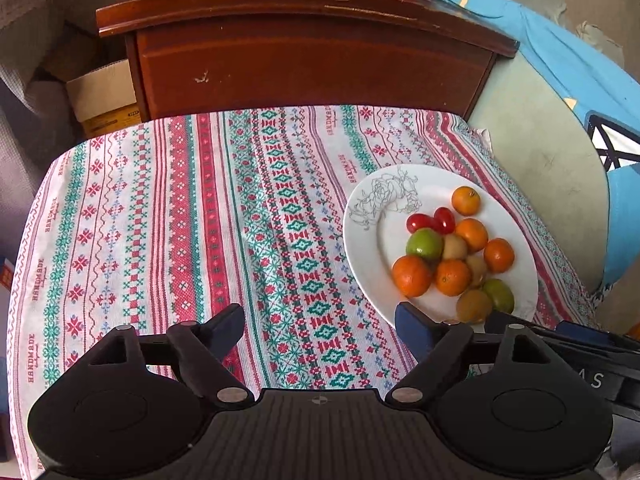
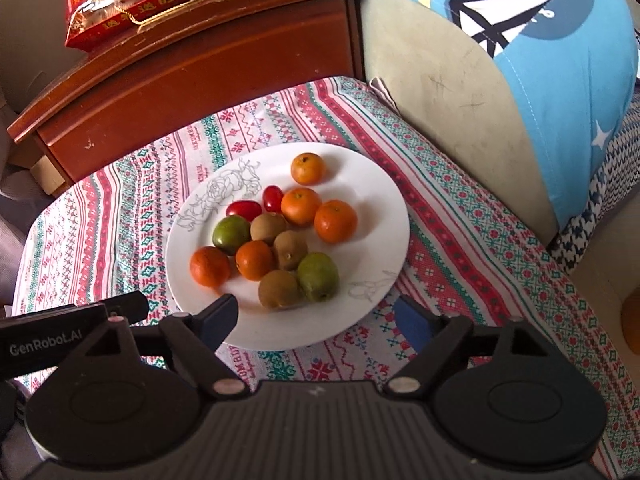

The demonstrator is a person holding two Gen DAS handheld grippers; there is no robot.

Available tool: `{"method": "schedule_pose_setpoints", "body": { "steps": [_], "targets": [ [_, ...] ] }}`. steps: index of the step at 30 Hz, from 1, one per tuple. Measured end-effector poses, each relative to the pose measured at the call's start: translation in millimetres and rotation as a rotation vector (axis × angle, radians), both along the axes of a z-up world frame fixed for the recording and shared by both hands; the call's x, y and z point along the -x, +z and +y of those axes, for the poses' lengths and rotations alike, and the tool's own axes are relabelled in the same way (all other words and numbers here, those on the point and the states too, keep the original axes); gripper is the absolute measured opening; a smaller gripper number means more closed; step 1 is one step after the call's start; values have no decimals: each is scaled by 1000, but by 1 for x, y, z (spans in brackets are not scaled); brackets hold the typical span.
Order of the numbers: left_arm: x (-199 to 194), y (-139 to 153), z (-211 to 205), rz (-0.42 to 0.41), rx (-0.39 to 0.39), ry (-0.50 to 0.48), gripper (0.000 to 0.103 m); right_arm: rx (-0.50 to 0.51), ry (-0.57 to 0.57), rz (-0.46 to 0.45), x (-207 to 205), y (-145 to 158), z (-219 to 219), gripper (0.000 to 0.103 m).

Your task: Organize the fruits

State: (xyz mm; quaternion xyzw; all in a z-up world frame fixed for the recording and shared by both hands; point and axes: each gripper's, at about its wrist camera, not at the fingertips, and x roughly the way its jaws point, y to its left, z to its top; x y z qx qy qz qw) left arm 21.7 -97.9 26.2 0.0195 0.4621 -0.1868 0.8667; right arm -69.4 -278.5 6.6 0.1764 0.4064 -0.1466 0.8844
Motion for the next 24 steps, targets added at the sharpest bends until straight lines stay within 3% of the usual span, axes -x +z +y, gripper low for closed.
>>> {"method": "schedule_pose_setpoints", "body": {
  "steps": [15, 24],
  "targets": [
    [-1, -5, -2, 7, -31, 0, 85, 54, 2, 25, -4, 0, 2, 91],
    [3, -2, -8, -54, -102, -3, 88, 108, 6, 45, -6, 1, 4, 93]
  ]
}}
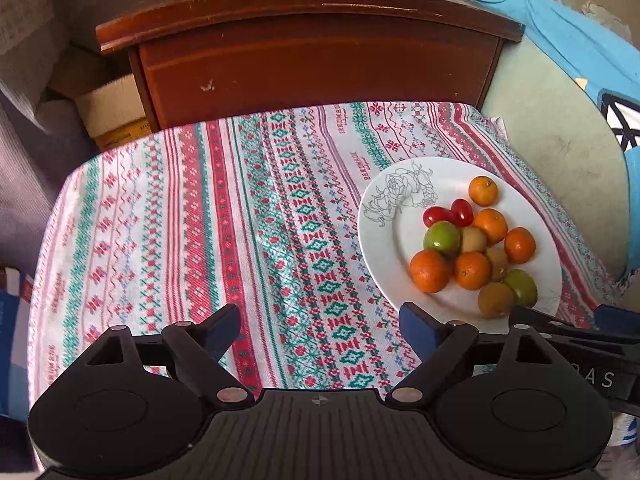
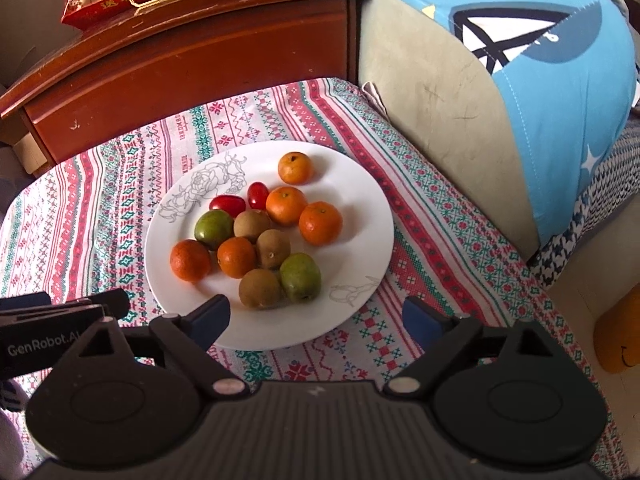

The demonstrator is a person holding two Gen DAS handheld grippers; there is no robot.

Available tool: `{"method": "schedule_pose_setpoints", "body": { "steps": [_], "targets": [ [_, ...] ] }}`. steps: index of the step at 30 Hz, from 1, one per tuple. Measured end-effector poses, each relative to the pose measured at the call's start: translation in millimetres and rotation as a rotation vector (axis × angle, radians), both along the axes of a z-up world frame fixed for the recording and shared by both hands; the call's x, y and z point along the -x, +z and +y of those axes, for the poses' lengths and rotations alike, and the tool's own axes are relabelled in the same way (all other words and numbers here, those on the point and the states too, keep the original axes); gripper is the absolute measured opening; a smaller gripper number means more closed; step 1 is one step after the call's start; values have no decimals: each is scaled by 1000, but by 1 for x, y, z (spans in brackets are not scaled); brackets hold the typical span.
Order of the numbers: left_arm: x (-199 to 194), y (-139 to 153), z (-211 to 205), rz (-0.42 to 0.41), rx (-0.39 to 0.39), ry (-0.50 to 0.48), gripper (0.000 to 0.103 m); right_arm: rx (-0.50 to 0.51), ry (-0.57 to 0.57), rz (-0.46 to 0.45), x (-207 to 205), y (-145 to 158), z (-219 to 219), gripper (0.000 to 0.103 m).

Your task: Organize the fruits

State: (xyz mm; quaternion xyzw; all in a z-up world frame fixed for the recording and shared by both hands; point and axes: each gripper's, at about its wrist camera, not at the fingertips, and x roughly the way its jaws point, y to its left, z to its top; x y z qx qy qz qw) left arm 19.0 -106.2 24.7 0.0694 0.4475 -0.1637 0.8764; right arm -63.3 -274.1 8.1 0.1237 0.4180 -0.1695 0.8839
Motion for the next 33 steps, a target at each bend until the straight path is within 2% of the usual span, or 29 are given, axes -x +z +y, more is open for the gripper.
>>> {"method": "schedule_pose_setpoints", "body": {
  "steps": [33],
  "targets": [
    [-2, 1, -9, -10, -83, -4, 90, 34, -18, 7, -4, 3, -1, 95]
  ]
}}
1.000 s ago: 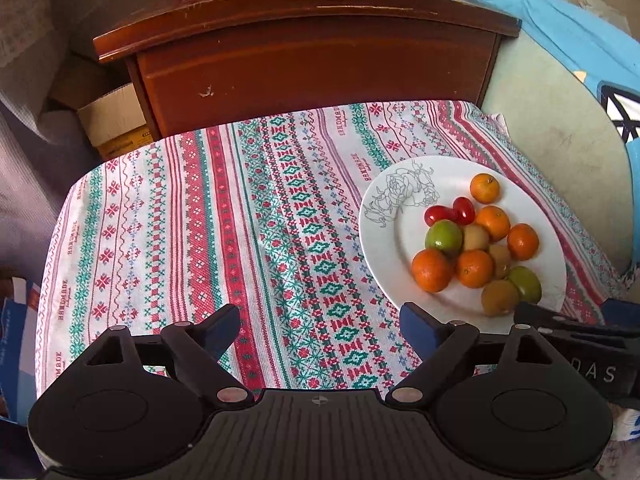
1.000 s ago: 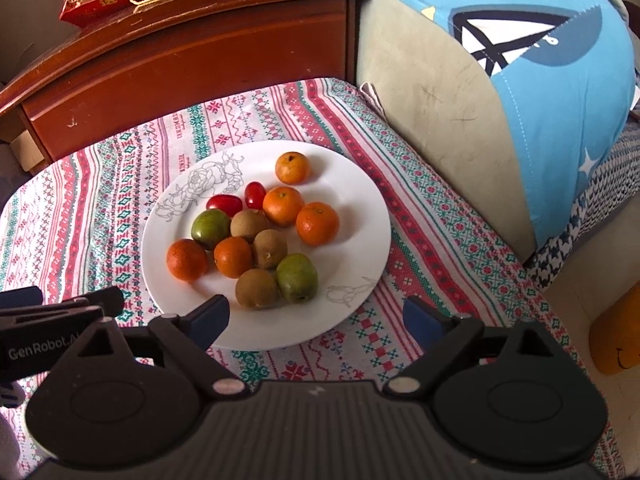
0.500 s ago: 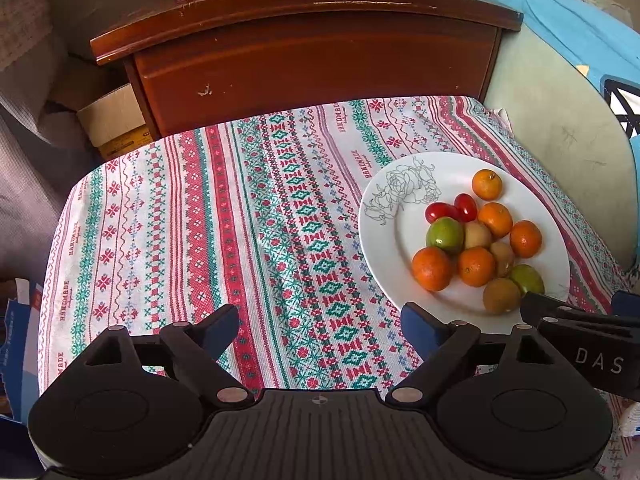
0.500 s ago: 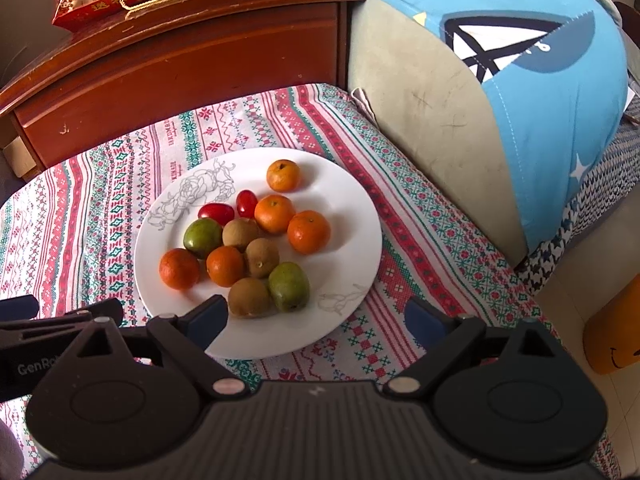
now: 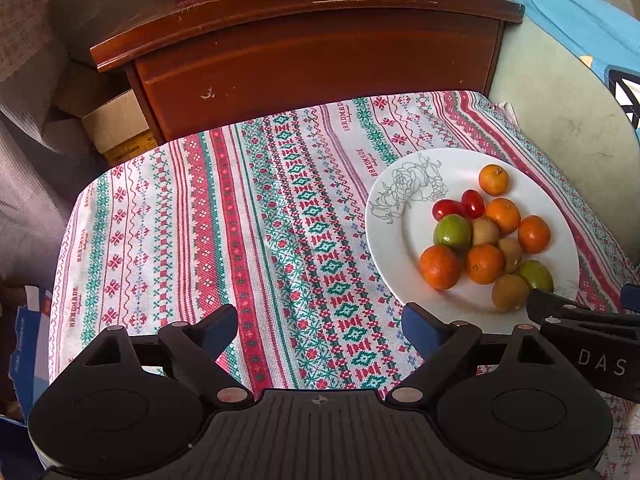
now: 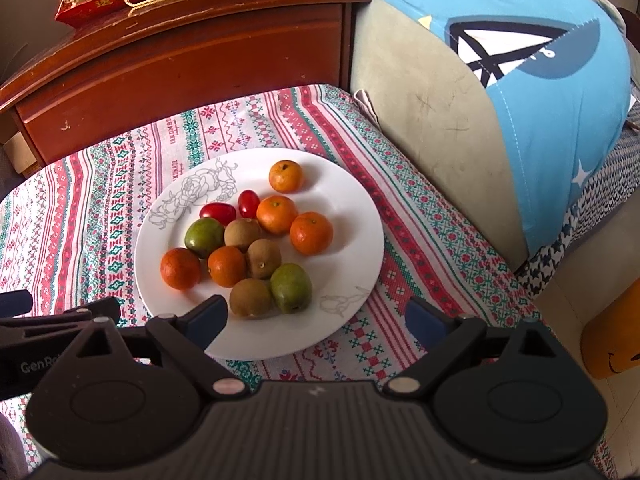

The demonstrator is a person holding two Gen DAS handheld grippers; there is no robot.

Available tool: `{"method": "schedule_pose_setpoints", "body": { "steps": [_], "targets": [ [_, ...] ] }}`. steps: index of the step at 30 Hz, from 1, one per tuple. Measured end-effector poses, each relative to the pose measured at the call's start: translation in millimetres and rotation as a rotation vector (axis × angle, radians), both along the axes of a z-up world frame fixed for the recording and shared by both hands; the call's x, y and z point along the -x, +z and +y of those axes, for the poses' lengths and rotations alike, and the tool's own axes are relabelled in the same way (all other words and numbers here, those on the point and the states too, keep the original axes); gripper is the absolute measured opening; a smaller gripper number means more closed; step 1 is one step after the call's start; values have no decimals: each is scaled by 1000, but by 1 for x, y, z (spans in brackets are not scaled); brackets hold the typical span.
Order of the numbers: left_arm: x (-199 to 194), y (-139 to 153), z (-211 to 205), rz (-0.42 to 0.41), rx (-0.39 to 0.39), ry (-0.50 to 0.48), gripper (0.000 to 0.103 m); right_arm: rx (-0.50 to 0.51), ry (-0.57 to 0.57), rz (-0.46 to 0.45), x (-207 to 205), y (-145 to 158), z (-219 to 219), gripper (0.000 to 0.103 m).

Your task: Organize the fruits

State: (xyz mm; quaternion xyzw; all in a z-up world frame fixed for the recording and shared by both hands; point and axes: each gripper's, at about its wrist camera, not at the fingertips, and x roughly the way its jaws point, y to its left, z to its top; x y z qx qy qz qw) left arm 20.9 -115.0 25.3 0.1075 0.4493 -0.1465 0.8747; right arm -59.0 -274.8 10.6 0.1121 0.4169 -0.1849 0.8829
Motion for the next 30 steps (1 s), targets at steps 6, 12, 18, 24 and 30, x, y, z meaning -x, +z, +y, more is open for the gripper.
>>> {"method": "schedule_pose_setpoints", "body": {
  "steps": [6, 12, 18, 24, 30],
  "targets": [
    [-1, -2, -1, 5, -12, 2, 90, 1, 2, 7, -2, -2, -1, 95],
    [-1, 0, 1, 2, -12, 14, 90, -5, 13, -5, -2, -1, -1, 95],
    [0, 0, 4, 3, -20, 23, 90, 4, 32, -10, -2, -1, 2, 95],
    [6, -2, 15, 19, -14, 47, 90, -13, 58, -11, 2, -4, 8, 95],
    [16, -4, 35, 36, -10, 80, 90, -35, 98, -18, 9, -9, 22, 95]
  ]
}}
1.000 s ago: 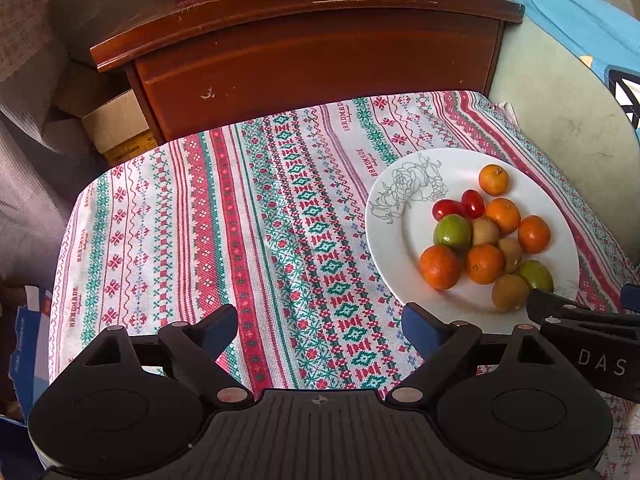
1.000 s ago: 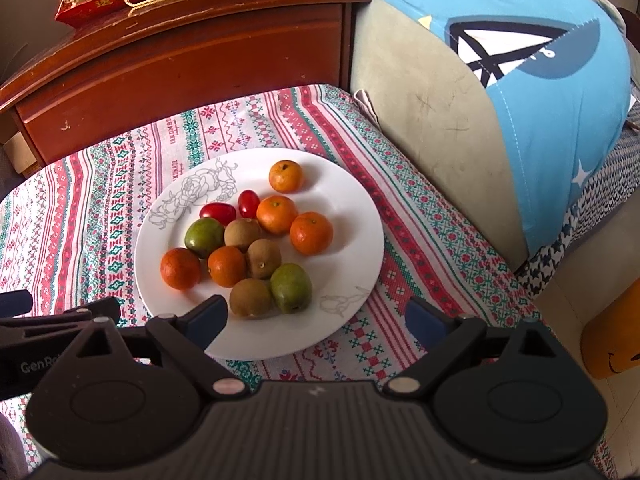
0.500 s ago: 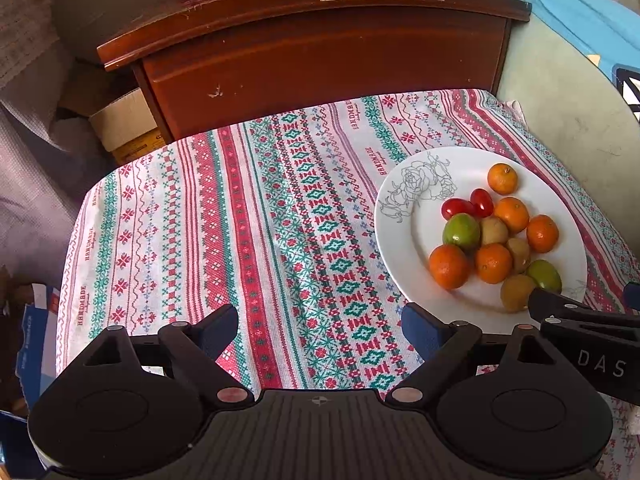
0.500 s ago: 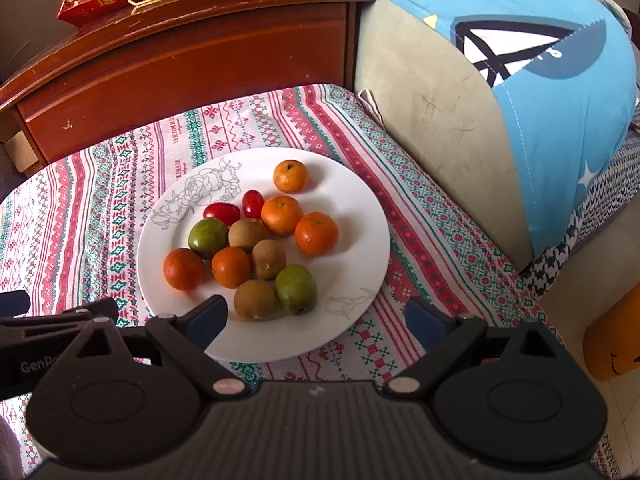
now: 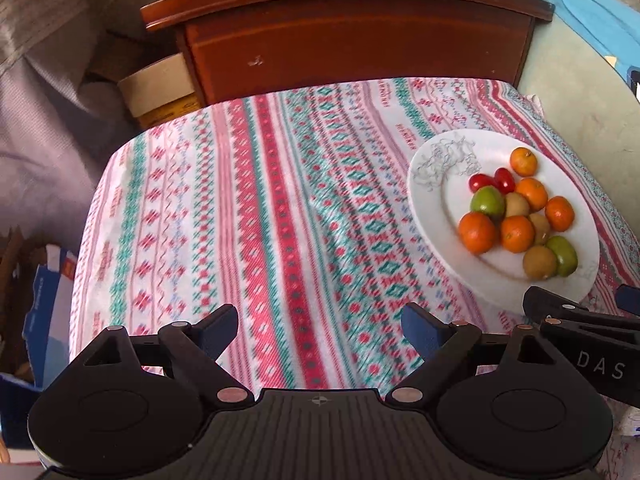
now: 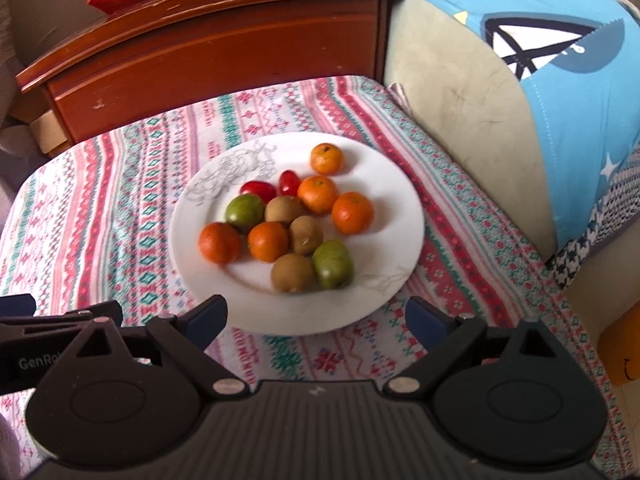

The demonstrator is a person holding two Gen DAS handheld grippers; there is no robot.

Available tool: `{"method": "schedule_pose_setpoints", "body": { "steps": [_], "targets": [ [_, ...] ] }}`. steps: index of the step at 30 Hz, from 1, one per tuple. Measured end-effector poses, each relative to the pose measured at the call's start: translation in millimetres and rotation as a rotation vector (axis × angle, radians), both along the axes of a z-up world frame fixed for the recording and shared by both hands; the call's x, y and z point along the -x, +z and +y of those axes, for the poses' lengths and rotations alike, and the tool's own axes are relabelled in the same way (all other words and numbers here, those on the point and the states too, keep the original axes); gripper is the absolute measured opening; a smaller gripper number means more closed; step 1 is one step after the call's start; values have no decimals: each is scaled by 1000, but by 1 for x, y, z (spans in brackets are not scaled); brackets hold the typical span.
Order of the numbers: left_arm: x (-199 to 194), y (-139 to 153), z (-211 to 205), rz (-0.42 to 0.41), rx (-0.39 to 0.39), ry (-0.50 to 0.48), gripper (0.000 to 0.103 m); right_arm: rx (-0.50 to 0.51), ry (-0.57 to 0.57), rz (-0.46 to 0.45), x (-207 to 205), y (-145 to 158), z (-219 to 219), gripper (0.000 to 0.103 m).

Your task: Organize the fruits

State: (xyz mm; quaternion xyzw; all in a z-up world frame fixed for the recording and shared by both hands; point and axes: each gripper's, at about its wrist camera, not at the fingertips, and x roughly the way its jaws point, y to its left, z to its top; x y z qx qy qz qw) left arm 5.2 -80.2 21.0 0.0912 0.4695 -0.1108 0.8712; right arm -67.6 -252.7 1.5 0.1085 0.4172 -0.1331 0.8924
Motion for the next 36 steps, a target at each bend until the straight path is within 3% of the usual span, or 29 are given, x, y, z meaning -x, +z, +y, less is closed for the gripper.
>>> {"method": "schedule_pose_setpoints", "body": {
  "steps": [14, 20, 30, 36],
  "targets": [
    [23, -6, 58, 36, 9, 111, 90, -2, 194, -24, 21, -12, 51, 96],
    [27, -7, 71, 42, 14, 139, 90, -41, 225, -13, 25, -21, 63, 97],
    [29, -6, 91, 18, 12, 172, 91, 105, 433, -110, 45, -46, 101, 102],
    [27, -10, 97, 19, 15, 182, 91, 105, 487, -214, 41, -55, 99, 102]
  ]
}}
